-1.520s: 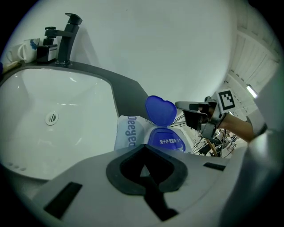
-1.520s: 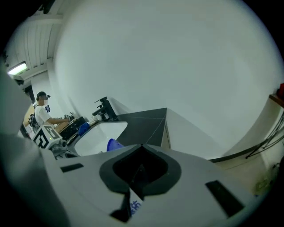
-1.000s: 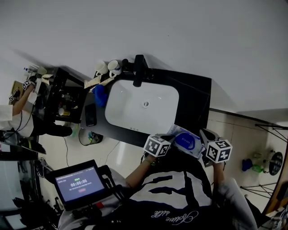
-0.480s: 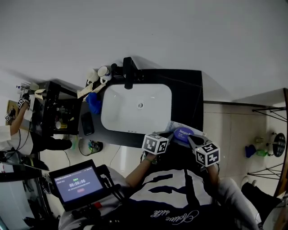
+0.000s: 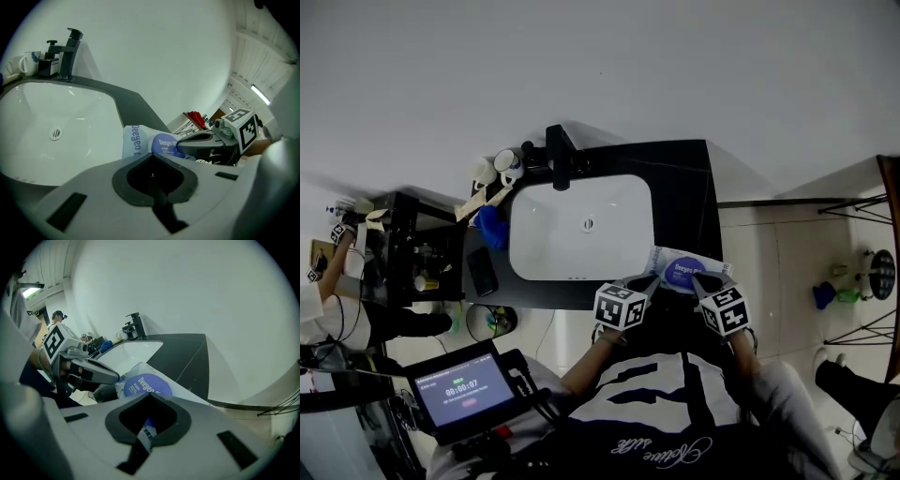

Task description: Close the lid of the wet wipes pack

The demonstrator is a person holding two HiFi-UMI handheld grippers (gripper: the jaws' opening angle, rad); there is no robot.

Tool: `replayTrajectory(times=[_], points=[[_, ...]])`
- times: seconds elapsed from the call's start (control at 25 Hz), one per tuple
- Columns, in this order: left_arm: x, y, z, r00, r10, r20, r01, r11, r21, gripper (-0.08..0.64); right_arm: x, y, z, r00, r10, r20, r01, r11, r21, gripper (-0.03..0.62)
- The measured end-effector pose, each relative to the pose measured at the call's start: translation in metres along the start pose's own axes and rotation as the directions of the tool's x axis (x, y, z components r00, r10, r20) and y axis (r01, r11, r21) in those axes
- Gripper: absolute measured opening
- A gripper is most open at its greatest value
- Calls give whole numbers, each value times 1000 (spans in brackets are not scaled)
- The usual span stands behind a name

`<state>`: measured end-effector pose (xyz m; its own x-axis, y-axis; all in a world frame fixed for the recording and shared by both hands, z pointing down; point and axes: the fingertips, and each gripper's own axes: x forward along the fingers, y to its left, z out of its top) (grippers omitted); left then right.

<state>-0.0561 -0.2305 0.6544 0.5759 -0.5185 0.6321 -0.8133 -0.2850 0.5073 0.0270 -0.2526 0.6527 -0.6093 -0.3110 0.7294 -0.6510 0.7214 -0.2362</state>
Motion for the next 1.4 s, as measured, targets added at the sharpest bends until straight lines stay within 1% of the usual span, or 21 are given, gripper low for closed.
replayTrajectory(times=[0.12,0.28,0.48,0.68,0.92,1.12,1.24,1.4], points=[[-3,2,4,1000,-11,27,11,1000,8,0,6,-5,0,1000,-21,13,21,1000,19,-2],[-12,1,6,997,-51,59,50,999,21,2,8,-4,-1,994,-94,52,92,995,25,-2],[-41,-13,10,989,-112,98,107,993,50,0,-22,22,8,979,-125,162,100,983,152,-2],[-63,-39,17,974,-182,138,174,982,69,1,-64,44,13,947,-195,257,137,964,227,-2],[-74,-70,14,954,-251,164,240,967,84,1,-96,61,2,917,-228,326,129,946,298,-2],[-78,-91,-2,954,-262,149,247,963,110,1,-117,71,-16,900,-243,362,118,935,335,-2],[-83,-104,-15,955,-254,155,238,965,111,0,-129,82,-34,897,-234,375,99,933,346,-2],[-96,-129,-33,950,-246,192,233,968,89,1,-144,103,-63,906,-203,371,74,940,334,-2]])
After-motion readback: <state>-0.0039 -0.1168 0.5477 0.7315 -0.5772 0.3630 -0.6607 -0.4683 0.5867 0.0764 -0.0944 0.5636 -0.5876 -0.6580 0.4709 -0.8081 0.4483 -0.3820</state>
